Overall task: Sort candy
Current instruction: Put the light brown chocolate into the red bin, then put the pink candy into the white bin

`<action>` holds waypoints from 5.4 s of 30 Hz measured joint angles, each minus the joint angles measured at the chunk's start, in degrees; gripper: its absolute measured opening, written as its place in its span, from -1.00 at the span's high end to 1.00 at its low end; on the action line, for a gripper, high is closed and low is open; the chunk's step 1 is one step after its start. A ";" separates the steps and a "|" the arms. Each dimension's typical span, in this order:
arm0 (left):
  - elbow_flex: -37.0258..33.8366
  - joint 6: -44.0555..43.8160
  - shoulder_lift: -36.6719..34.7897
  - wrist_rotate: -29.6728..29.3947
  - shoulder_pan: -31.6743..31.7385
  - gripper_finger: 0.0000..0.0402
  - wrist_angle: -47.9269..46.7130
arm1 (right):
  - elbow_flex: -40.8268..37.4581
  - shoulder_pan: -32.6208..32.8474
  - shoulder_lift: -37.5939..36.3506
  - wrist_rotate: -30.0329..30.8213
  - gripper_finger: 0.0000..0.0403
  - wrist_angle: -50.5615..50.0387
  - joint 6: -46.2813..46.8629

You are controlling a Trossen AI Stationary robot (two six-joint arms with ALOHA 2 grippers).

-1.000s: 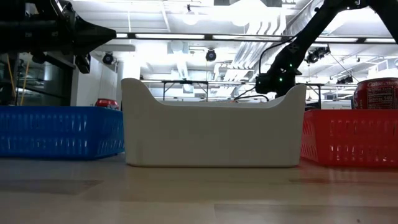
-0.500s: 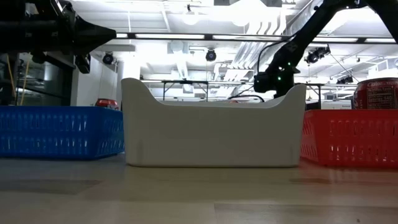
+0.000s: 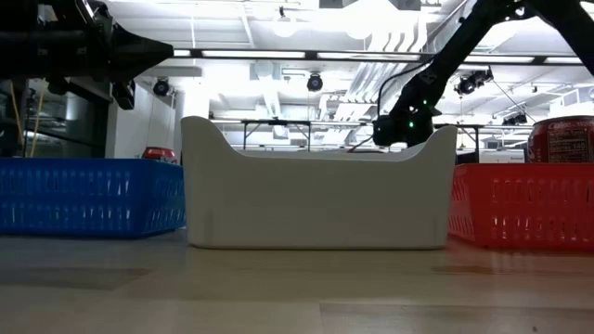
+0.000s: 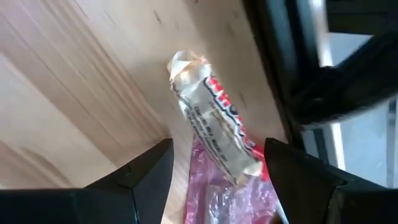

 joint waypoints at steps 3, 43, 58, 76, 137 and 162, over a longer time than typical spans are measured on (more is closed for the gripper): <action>0.00 0.00 0.00 0.00 -0.02 1.00 0.00 | 0.19 0.74 1.30 2.87 -0.21 0.19 0.16; -0.01 0.00 -0.02 0.00 0.00 1.00 -0.04 | 17.73 48.03 -20.64 -10.76 0.99 -16.93 48.72; 0.00 -0.02 0.00 0.00 0.00 1.00 -0.07 | 17.68 79.80 -20.36 1.77 0.99 -29.00 77.23; 0.00 -0.02 0.00 0.00 0.00 1.00 -0.07 | 17.68 101.06 -20.36 7.35 1.00 -33.84 100.78; -0.01 -0.01 0.00 0.00 -0.01 1.00 -0.05 | -6.93 78.84 -24.03 -11.13 1.00 -7.36 104.18; -0.02 -0.02 0.00 0.00 0.00 1.00 -0.05 | -6.93 79.40 -28.41 -23.68 -0.02 -8.61 106.77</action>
